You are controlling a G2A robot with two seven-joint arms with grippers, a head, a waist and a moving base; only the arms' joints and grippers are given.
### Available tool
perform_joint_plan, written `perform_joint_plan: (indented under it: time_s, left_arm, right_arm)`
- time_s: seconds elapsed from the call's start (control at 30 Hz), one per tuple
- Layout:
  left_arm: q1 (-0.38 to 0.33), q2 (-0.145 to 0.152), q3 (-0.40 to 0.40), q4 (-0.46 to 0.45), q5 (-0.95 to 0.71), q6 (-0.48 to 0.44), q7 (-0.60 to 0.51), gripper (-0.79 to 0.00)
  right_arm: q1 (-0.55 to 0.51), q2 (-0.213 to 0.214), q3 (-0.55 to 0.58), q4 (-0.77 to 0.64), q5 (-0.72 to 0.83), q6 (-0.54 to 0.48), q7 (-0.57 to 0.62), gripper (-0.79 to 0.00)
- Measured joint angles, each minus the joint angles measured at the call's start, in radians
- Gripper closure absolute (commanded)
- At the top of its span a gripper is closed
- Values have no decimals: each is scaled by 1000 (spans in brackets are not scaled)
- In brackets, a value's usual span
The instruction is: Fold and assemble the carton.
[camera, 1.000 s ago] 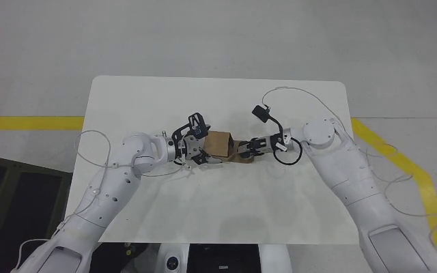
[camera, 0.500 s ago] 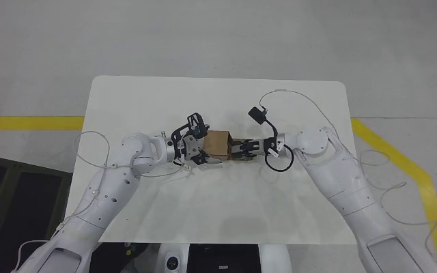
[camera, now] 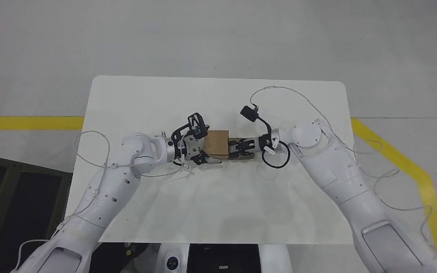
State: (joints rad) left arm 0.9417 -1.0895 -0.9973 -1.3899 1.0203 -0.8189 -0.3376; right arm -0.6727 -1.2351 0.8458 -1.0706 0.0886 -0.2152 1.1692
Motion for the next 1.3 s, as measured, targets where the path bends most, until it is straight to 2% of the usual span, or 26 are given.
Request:
perform_joint_plan:
  time_s: [0.3,0.77,1.03,1.2,1.3]
  left_arm:
    - [-2,-1,5,2,-3,0,-6,-785]
    - [-3,-2,8,0,-6,-1,-6,-785]
    - [-2,-3,6,2,-11,1,-2,-785]
    - [-1,-2,5,2,-12,2,0,-785]
    - [0,-2,5,0,-13,1,1,-785]
  right_arm:
    - [67,-29,-42,102,28,-59,19,0]
    - [108,-60,-75,183,65,-131,37,0]
    - [76,-8,22,144,27,-96,66,-6]
    - [8,47,129,27,-37,-30,69,-114]
    - [-49,78,192,-61,-74,42,82,-145]
